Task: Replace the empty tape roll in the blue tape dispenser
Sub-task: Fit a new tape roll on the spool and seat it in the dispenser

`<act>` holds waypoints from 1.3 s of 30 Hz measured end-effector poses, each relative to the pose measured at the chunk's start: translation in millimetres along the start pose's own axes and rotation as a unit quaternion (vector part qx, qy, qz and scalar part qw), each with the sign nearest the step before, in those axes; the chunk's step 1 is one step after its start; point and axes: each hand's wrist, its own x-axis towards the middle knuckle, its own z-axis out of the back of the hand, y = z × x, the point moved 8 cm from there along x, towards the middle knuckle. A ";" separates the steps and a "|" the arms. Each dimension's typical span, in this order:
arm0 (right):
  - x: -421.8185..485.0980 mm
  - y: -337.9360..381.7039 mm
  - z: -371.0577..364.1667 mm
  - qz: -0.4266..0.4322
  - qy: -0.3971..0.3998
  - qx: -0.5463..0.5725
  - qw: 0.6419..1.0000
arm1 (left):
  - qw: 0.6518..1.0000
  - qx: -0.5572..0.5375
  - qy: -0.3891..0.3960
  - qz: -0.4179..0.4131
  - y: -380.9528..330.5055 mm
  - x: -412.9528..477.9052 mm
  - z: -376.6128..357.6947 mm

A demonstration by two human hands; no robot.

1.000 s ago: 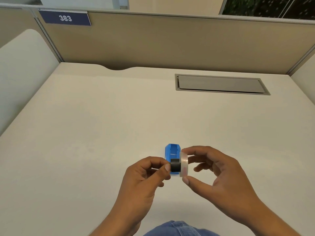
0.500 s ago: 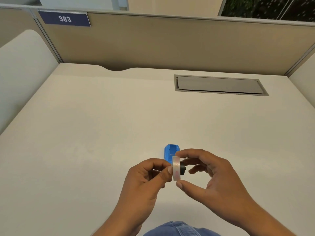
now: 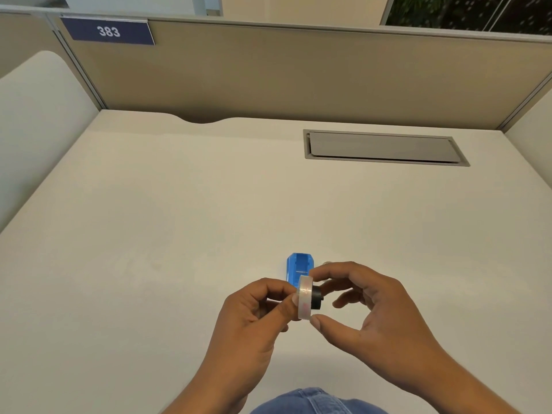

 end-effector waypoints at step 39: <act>22.1 -71.7 -12.5 -0.129 -0.015 0.081 0.988 | 0.998 0.056 0.000 -0.019 32.9 37.0 0.6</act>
